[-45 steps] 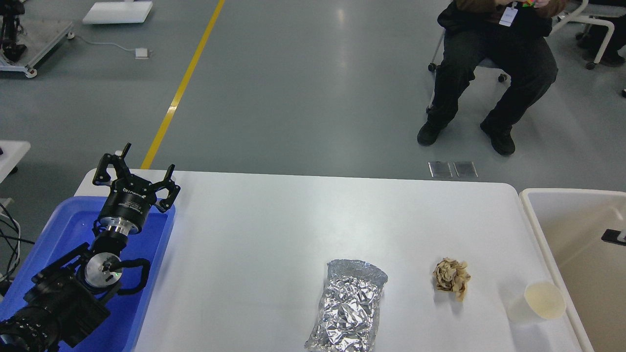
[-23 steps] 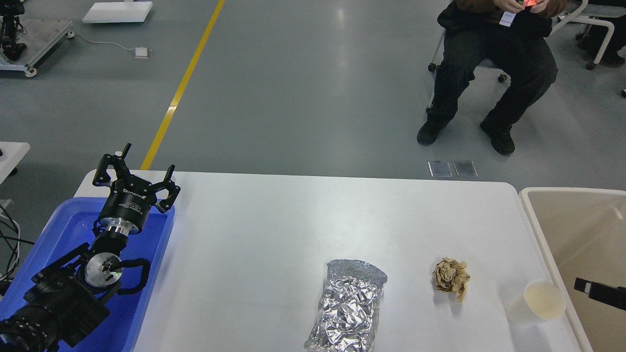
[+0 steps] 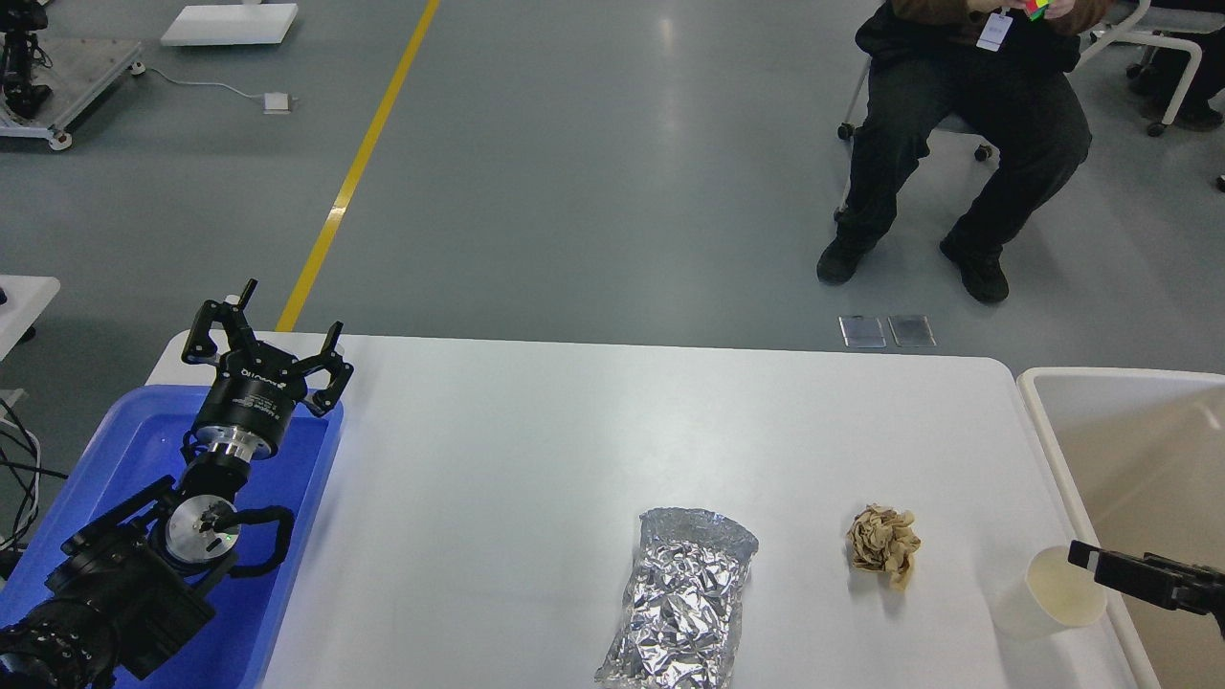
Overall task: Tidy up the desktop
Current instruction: 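Lower the right gripper onto the clear plastic cup and close it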
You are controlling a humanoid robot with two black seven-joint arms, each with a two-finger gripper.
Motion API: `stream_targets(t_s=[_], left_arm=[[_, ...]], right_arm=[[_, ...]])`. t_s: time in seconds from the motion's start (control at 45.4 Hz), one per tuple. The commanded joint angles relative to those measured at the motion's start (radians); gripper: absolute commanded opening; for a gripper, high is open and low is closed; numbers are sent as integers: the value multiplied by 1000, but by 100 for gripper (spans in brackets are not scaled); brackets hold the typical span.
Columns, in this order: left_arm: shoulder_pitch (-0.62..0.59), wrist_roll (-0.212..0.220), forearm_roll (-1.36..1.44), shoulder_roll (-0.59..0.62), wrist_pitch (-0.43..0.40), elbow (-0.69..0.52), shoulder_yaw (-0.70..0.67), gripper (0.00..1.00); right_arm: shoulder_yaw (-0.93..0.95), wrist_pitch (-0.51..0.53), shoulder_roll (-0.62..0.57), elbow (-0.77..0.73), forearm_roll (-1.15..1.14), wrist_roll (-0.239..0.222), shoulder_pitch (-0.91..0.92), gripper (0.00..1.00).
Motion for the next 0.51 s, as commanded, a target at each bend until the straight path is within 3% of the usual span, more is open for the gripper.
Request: stream_targets(t_s=[0.0, 0.484], left_arm=[[0, 0, 0, 0, -1, 0, 0, 100], [0, 0, 0, 0, 1, 0, 0, 100]], right_arm=[[-17, -6, 33, -41, 7, 0, -6, 100], [-37, -2, 141, -245, 8, 17, -13, 100]])
